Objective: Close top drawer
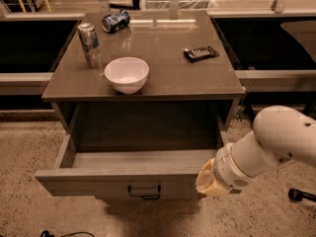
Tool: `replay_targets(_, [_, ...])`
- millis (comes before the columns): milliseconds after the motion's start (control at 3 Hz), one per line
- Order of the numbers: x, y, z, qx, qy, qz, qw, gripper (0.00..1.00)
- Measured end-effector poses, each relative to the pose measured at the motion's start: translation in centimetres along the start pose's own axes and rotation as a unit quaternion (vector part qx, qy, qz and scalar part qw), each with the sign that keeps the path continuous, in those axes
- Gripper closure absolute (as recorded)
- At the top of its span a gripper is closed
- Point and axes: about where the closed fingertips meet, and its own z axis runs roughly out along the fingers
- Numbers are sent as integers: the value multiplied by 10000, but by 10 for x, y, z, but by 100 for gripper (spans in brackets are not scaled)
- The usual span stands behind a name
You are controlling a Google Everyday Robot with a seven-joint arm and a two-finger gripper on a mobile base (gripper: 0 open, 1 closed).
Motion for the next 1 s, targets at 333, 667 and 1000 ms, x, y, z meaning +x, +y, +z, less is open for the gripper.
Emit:
replay_targets(333, [0,0,0,0,0,0,10000,37])
replay_targets(667, [0,0,0,0,0,0,10000,14])
replay_targets(1000, [0,0,0,0,0,0,10000,0])
